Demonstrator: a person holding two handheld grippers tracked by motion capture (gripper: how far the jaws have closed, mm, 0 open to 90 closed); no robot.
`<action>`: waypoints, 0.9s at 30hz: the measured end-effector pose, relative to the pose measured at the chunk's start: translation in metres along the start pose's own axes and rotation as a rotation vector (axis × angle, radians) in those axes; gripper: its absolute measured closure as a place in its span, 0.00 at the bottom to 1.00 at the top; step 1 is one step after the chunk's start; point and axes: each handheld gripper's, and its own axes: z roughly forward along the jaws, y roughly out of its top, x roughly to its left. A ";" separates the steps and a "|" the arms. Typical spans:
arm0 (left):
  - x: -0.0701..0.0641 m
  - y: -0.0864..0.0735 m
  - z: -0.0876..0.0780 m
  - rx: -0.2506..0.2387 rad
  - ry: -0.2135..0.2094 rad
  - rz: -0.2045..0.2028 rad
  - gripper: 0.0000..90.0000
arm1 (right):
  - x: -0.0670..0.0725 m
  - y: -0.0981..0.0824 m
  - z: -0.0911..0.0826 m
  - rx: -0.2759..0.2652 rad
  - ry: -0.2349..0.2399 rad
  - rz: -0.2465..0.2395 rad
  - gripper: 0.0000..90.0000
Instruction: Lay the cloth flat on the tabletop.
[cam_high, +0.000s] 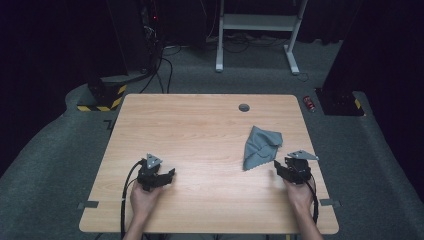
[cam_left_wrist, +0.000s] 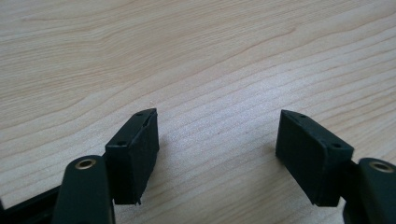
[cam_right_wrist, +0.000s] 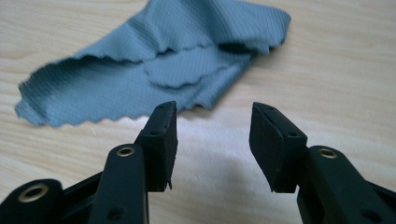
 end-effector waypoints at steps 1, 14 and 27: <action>0.000 0.000 0.000 0.000 0.000 -0.001 0.34 | 0.001 0.003 0.000 -0.001 -0.002 -0.002 0.57; 0.000 0.000 0.000 0.000 -0.004 -0.005 0.34 | 0.009 0.035 0.013 0.003 0.031 -0.031 0.56; 0.000 0.000 0.000 0.000 -0.004 -0.006 0.34 | 0.017 0.042 0.042 0.069 0.041 -0.039 0.53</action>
